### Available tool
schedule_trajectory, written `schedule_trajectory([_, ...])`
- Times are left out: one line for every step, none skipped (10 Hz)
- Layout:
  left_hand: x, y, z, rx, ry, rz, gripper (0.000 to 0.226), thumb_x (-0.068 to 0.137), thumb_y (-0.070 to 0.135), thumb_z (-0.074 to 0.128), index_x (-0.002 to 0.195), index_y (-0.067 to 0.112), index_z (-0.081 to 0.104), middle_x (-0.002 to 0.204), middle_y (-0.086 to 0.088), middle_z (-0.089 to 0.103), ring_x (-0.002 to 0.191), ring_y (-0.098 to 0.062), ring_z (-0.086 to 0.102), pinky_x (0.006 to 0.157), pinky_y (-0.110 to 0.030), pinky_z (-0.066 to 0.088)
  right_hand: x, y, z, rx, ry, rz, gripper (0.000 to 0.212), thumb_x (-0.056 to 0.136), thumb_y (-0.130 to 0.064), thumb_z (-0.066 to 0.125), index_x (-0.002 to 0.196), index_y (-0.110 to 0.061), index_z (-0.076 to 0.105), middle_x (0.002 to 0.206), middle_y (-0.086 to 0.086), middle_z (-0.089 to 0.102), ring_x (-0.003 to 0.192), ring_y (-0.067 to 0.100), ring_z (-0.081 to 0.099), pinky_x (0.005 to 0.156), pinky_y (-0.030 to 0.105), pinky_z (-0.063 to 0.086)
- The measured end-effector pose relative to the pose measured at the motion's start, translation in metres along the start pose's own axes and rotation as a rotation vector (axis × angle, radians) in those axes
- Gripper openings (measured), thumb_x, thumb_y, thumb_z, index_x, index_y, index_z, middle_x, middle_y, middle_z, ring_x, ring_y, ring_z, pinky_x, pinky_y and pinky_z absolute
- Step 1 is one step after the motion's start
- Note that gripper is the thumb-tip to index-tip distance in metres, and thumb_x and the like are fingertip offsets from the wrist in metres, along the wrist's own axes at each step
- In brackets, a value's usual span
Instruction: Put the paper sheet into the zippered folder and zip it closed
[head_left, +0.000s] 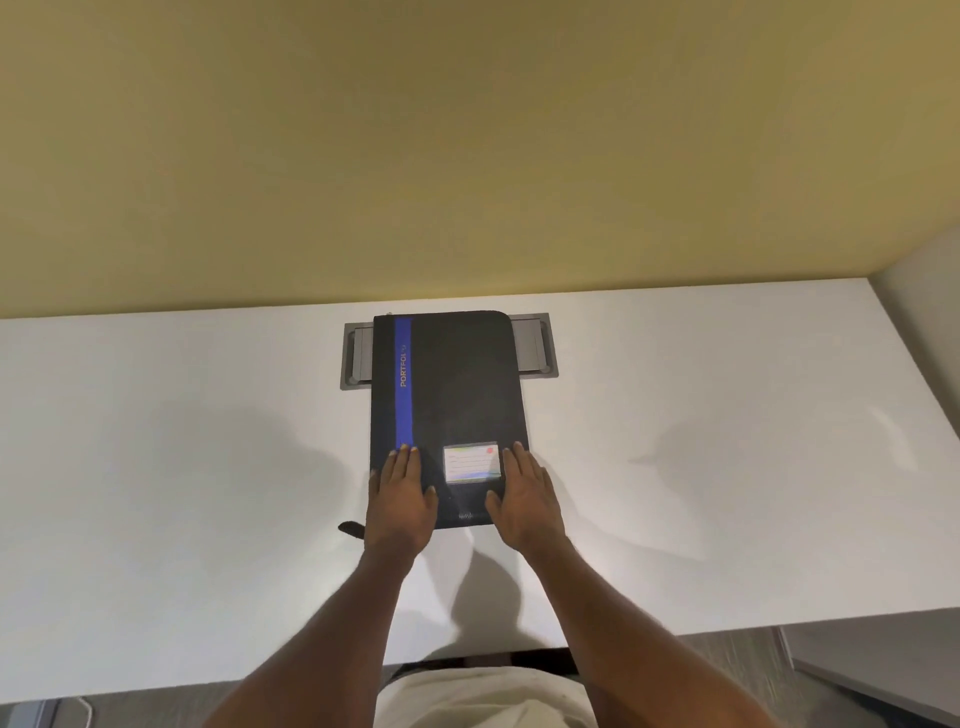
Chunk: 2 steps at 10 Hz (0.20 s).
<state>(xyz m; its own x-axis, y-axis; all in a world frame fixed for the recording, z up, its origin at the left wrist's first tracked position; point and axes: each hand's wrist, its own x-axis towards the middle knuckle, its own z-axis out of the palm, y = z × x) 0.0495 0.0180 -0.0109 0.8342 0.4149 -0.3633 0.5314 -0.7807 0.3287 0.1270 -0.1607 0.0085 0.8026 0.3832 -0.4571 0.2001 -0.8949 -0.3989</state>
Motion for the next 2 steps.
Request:
schedule_trajectory([-0.013,0.008,0.012,0.018,0.051,0.091,0.066,0.107,0.033,0.044,0.165,0.016,0.017,0.173,-0.001,0.015,0.161,-0.022,0.005,0.131,-0.046,0.005,-0.003,0.014,-0.005,-0.068,0.044,-0.017,0.072,0.106,-0.039,0.043,0.164,-0.015,0.01,0.174,0.005,0.005,0.161,0.023,0.004,0.131,0.042,0.007])
schedule_trajectory([-0.015,0.022,0.018,0.054,0.122,0.144,0.07,0.107,0.036,0.042,0.166,0.018,0.009,0.174,0.0,0.003,0.161,-0.021,-0.005,0.131,-0.048,0.002,0.0,0.023,-0.021,-0.181,0.098,-0.045,0.073,0.107,-0.046,0.037,0.165,-0.017,0.004,0.174,0.004,-0.003,0.161,0.024,-0.004,0.131,0.044,0.003])
